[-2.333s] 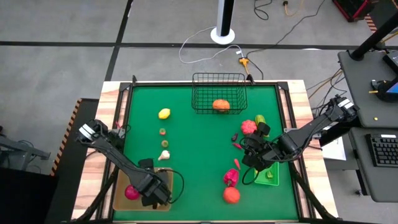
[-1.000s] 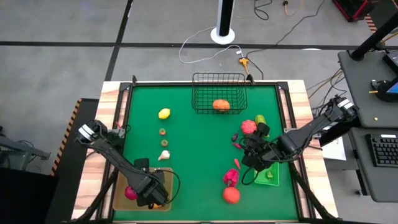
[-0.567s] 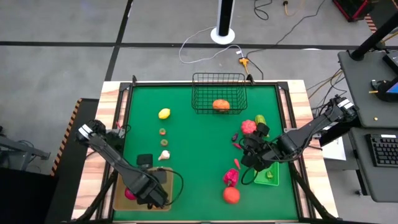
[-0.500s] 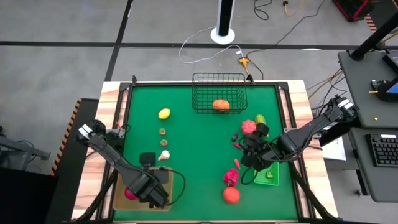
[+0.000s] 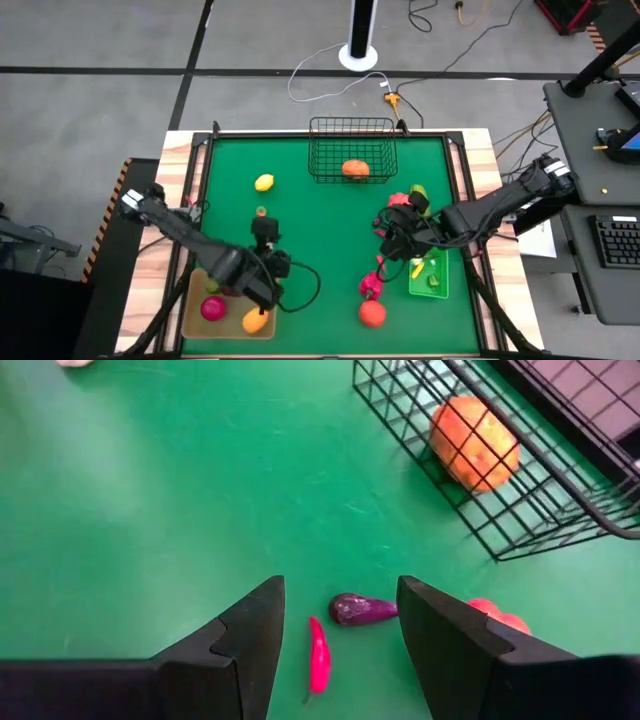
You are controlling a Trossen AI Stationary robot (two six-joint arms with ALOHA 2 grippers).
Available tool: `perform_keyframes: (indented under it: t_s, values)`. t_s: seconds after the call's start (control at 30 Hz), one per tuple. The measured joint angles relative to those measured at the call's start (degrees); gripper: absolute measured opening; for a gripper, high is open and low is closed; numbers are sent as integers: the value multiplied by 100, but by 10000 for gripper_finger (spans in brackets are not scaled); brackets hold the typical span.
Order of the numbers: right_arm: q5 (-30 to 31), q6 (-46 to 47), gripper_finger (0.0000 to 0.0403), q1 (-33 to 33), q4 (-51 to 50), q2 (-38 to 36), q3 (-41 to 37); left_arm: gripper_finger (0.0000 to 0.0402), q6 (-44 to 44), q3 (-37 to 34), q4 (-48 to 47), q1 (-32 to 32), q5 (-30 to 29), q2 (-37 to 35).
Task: Sort produce into baskets
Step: Put the eggplant into the green basket
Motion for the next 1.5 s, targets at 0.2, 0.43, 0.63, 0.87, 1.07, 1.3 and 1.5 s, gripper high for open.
perform_keyframes:
  t_s: [0.2, 0.43, 0.63, 0.87, 1.07, 1.3, 1.5]
  values:
    - [-173, -103, 187, -340, 0, 0, 0, 196, 1185, -1101, 1967, 466, -9, -1008]
    - [-193, -428, 187, -595, 0, 0, 0, 171, 1566, -3024, 4851, 825, 1115, -2420]
    - [-146, -2217, 187, -643, 18, 0, 0, 163, 1236, -4148, 6512, 871, 702, -3108]
    - [-563, -3047, 187, -951, 157, 0, 0, 162, 913, -4547, 6738, 875, -856, -3470]
    - [-1170, -3610, 187, -1387, 155, 153, 0, 162, 781, -4430, 6750, 875, -1485, -3539]
    - [-1530, -4635, 187, -1714, 156, 657, 0, 162, 782, -4377, 6744, 875, -1485, -3541]
    - [-1667, -5515, 187, -1791, 92, 1307, 0, 162, 740, -4443, 6728, 875, -1478, -3536]
